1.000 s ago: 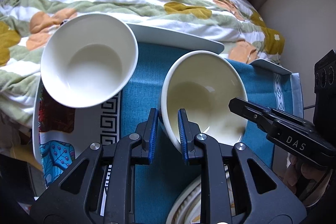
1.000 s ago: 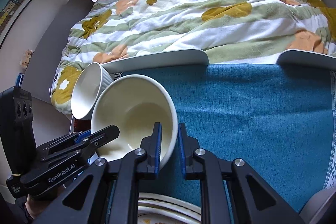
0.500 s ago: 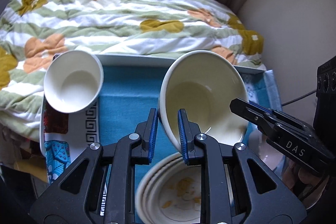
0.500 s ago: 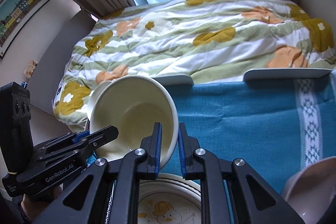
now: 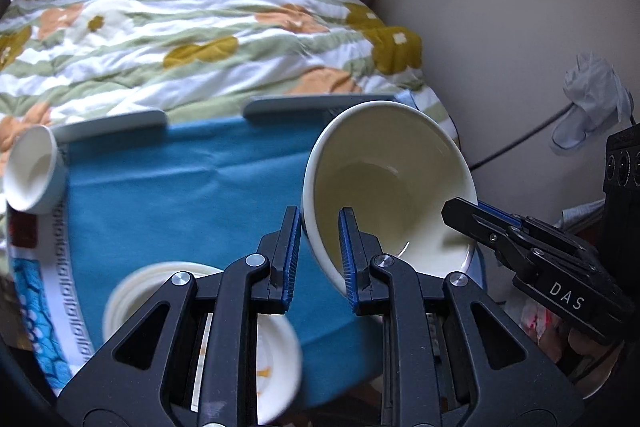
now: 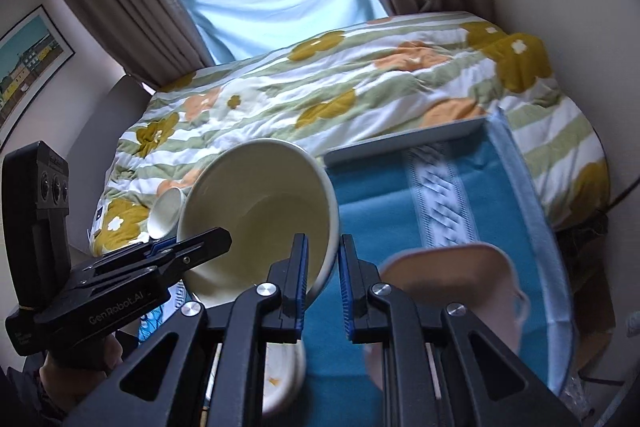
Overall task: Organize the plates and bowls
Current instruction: 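Lower the cream bowl into the mauve bowl and open both grippers, then grip the rim of the small white bowl with both grippers, then lower the white bowl into the cream bowl and open both grippers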
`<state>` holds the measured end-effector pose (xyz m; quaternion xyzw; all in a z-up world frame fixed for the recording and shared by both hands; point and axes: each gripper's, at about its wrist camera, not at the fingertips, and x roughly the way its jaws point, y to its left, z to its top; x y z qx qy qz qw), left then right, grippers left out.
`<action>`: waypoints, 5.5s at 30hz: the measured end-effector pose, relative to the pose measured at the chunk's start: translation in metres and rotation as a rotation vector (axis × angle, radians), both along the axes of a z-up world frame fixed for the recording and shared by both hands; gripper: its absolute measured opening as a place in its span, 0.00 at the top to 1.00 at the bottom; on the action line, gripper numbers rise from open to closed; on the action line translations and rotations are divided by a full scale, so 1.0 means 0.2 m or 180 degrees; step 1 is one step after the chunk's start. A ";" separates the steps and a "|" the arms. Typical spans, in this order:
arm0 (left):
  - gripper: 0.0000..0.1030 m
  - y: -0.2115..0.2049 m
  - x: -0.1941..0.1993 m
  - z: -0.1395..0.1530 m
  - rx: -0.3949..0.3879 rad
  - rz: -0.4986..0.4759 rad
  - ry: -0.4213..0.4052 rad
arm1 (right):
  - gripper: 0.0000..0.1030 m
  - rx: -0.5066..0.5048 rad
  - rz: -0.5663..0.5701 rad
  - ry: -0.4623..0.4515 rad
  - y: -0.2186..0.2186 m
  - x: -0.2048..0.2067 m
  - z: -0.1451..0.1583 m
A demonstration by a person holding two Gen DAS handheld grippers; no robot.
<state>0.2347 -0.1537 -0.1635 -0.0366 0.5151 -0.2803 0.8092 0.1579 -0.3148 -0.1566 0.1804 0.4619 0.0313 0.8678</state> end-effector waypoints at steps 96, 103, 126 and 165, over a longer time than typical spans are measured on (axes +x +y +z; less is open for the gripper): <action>0.03 1.49 -0.01 -0.07 -0.0534 0.2672 -0.0017 | 0.00 -0.0024 0.2173 -0.0047 1.12 0.82 0.04; 0.24 1.65 0.38 -0.50 -0.0634 0.2617 0.0487 | 0.11 -0.0255 0.2330 0.0530 1.47 1.15 -0.42; 0.80 1.67 0.68 -0.69 -0.0162 0.2290 0.0490 | 0.87 -0.0105 0.2357 0.0870 1.68 1.30 -0.72; 0.80 -0.20 -0.39 -0.13 -0.0020 0.0943 0.0285 | 0.87 -0.0036 0.1043 0.0333 -0.14 0.04 -0.08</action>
